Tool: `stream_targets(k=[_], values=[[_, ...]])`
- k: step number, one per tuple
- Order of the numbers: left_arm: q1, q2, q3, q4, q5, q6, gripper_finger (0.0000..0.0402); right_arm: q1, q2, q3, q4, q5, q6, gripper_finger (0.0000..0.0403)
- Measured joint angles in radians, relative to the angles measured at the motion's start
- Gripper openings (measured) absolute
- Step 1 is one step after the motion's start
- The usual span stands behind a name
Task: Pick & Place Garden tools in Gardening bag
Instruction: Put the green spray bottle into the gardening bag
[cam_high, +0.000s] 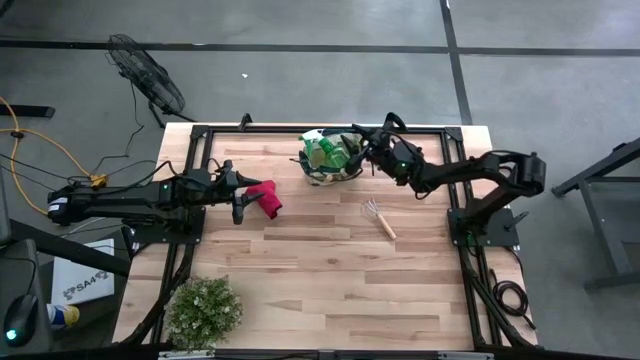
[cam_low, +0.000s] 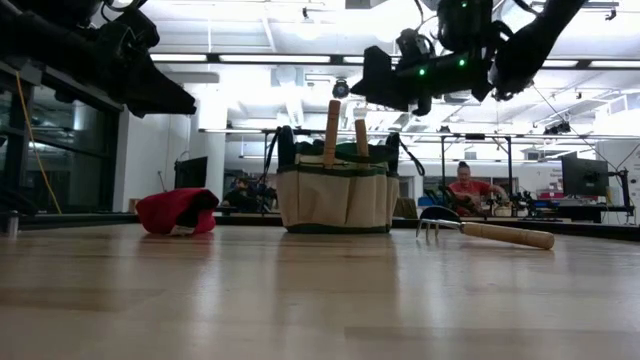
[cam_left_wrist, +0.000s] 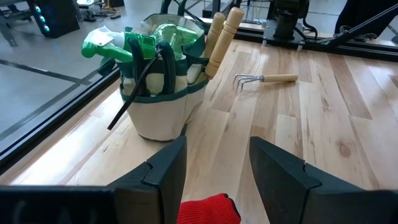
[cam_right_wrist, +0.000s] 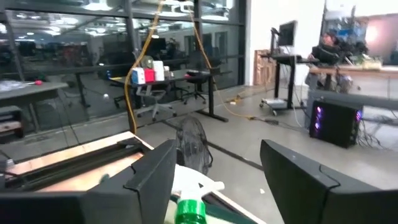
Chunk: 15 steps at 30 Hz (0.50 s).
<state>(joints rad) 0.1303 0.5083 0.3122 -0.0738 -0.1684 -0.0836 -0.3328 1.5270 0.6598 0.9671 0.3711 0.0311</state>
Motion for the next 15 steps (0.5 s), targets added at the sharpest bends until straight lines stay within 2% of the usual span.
stream_targets(k=[2, 5, 11, 15], values=[[0.000, 0.000, 0.000, 0.000, 0.000, 0.000, 0.0171, 0.000, -0.026, 0.001, -0.014, -0.015, -0.028, 0.0208], [0.000, 0.000, 0.000, 0.001, 0.000, 0.000, 0.0171, -0.001, -0.069, 0.025, -0.111, -0.048, -0.058, 0.0160], [0.000, 0.000, 0.000, 0.002, 0.000, 0.000, 0.0171, -0.001, -0.101, 0.223, -0.551, -0.141, -0.086, 0.0024], [0.000, 0.000, 0.000, 0.003, 0.000, 0.000, 0.0171, -0.008, -0.080, 0.389, -0.843, -0.149, -0.091, 0.0005]])
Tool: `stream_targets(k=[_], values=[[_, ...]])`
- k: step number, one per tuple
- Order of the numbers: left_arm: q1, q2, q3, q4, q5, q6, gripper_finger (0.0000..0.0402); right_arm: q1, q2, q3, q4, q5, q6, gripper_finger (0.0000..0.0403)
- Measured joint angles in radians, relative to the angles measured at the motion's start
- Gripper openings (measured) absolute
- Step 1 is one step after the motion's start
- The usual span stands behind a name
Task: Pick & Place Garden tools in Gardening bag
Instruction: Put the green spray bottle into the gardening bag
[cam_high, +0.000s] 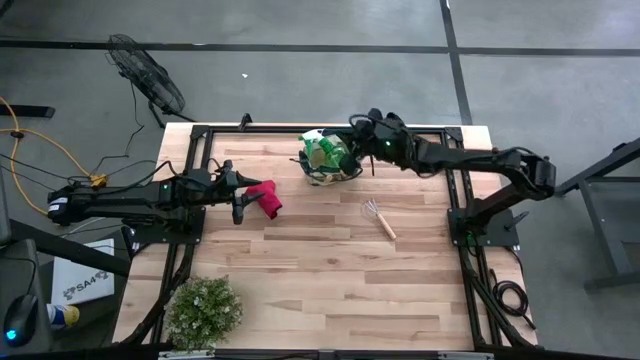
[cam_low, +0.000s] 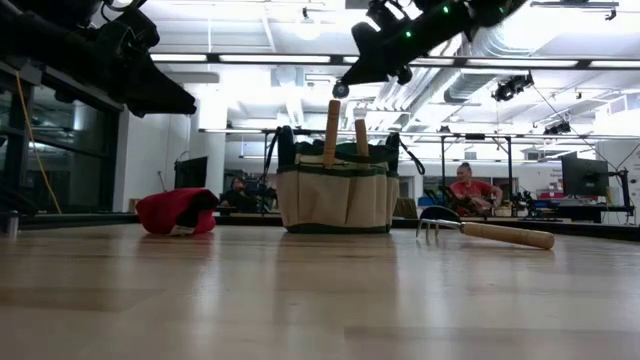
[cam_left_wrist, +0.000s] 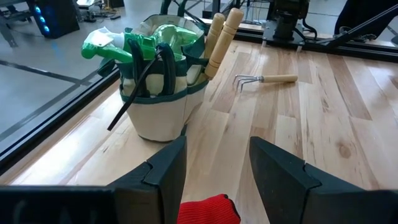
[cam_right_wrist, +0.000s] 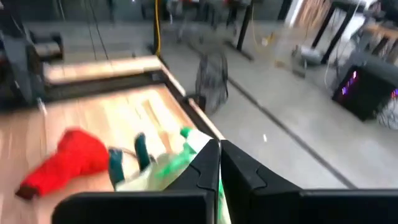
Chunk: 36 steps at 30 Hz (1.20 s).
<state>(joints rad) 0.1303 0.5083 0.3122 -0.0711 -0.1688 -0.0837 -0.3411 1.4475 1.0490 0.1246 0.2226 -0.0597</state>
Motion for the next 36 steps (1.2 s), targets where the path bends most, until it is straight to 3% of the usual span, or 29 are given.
stream_targets(k=[5, 15, 27, 36], values=[[0.000, 0.000, 0.000, 0.000, 0.000, 0.000, 0.0171, -0.040, 0.037, 0.122, -0.179, -0.062, 0.024, 0.0003], [0.000, 0.000, 0.000, 0.001, 0.000, 0.000, 0.0171, -0.094, 0.180, 0.207, -0.209, -0.241, 0.030, 0.0003], [0.000, 0.000, 0.000, 0.001, 0.000, 0.000, 0.0171, -0.075, 0.346, 0.420, -0.417, -0.206, 0.119, 0.0003], [0.000, 0.000, 0.000, -0.004, 0.000, 0.000, 0.0171, -0.045, 0.359, 0.437, -0.496, -0.201, 0.146, 0.0003]])
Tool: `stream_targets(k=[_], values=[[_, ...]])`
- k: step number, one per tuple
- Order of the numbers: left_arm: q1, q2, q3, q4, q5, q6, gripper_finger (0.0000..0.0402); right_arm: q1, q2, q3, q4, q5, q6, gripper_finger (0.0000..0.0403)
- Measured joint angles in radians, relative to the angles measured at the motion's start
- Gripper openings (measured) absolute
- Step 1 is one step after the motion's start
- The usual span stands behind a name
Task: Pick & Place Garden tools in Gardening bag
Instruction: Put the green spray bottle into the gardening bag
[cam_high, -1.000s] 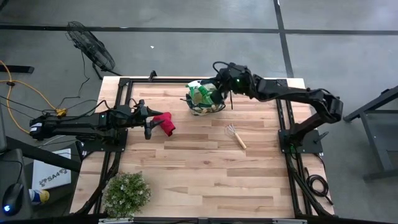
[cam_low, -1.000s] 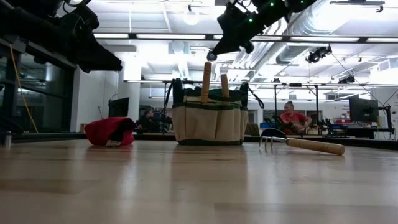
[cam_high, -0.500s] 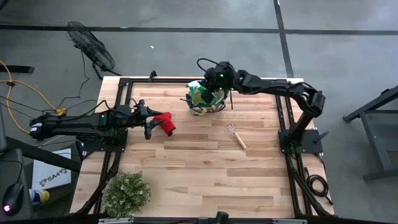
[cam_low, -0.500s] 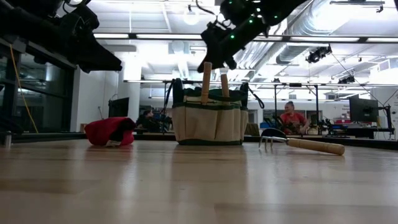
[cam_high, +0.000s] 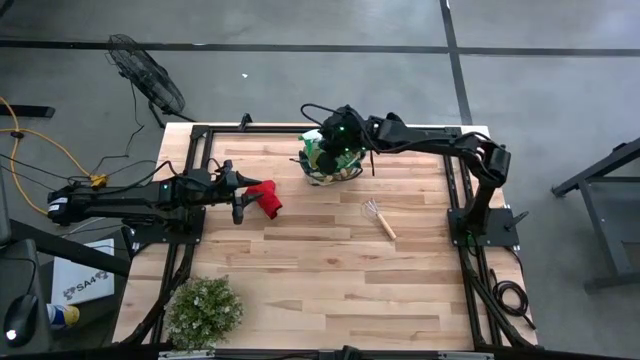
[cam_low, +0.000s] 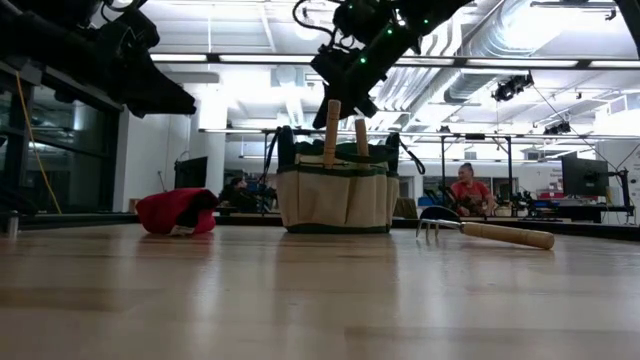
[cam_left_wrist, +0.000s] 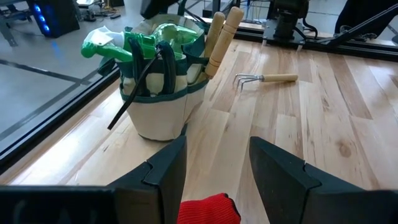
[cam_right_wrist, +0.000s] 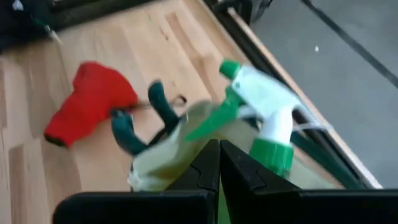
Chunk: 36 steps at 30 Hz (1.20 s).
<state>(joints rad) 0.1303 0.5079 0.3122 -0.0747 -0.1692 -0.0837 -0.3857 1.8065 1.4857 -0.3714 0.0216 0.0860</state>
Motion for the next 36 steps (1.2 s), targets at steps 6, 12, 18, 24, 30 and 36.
stream_targets(k=[6, 12, 18, 24, 30, 36], values=[[0.000, 0.000, 0.000, -0.003, 0.001, 0.000, 0.0171, -0.003, 0.000, 0.000, -0.119, 0.099, 0.001, 0.0003], [0.000, 0.000, 0.000, -0.005, 0.001, 0.000, 0.0171, -0.008, 0.000, 0.000, -0.221, 0.116, 0.012, 0.0003], [0.000, 0.000, 0.000, -0.010, 0.001, 0.000, 0.0171, -0.008, -0.004, 0.000, -0.297, 0.207, 0.030, 0.0003], [0.000, 0.000, 0.000, -0.012, 0.001, 0.000, 0.0171, -0.002, -0.010, -0.001, -0.305, 0.311, 0.043, 0.0003], [0.000, 0.000, 0.000, -0.021, 0.001, 0.000, 0.0171, 0.005, -0.029, -0.001, -0.286, 0.208, 0.003, 0.0003], [0.000, 0.000, 0.000, -0.024, 0.001, -0.003, 0.0171, 0.004, -0.038, -0.001, -0.222, 0.054, -0.047, 0.0003]])
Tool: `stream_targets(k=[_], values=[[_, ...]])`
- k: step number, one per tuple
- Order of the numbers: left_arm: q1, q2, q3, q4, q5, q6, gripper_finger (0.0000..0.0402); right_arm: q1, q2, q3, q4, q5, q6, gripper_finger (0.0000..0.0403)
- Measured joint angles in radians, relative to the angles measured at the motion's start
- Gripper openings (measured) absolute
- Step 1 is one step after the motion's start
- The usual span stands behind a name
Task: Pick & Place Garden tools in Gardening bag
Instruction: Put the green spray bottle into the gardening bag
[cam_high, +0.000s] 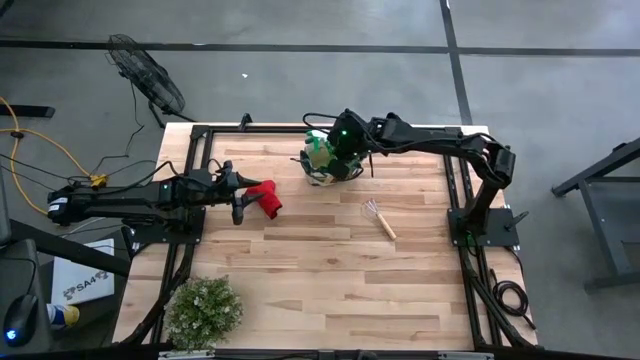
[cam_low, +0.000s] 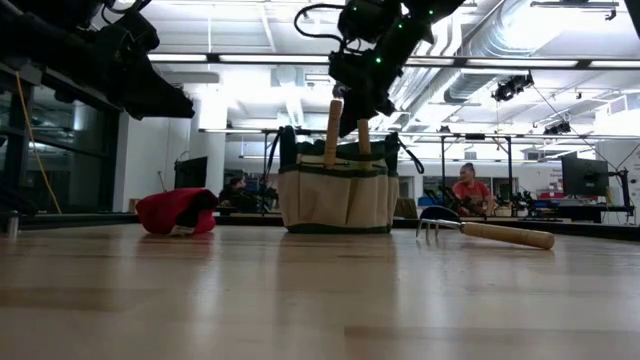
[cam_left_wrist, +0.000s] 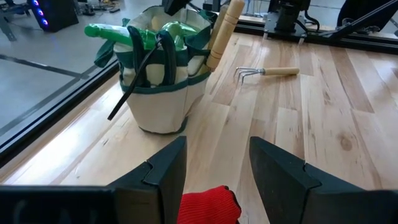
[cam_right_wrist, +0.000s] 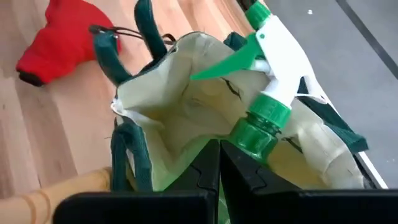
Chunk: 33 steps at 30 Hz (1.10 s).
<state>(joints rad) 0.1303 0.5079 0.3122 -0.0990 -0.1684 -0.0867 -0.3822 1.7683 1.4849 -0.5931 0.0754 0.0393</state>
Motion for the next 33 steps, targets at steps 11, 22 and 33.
stream_targets(k=[11, 22, 33], values=[[0.000, 0.000, 0.000, -0.002, 0.009, -0.003, 0.0171, -0.029, 0.000, 0.000, -0.135, -0.068, -0.012, 0.0003], [0.000, 0.000, 0.000, -0.009, 0.010, -0.002, 0.0171, -0.021, 0.000, 0.000, -0.177, -0.111, -0.013, 0.0003], [0.000, 0.000, 0.000, -0.009, 0.010, -0.001, 0.0171, -0.008, 0.005, -0.064, -0.172, -0.048, 0.025, 0.0003]])
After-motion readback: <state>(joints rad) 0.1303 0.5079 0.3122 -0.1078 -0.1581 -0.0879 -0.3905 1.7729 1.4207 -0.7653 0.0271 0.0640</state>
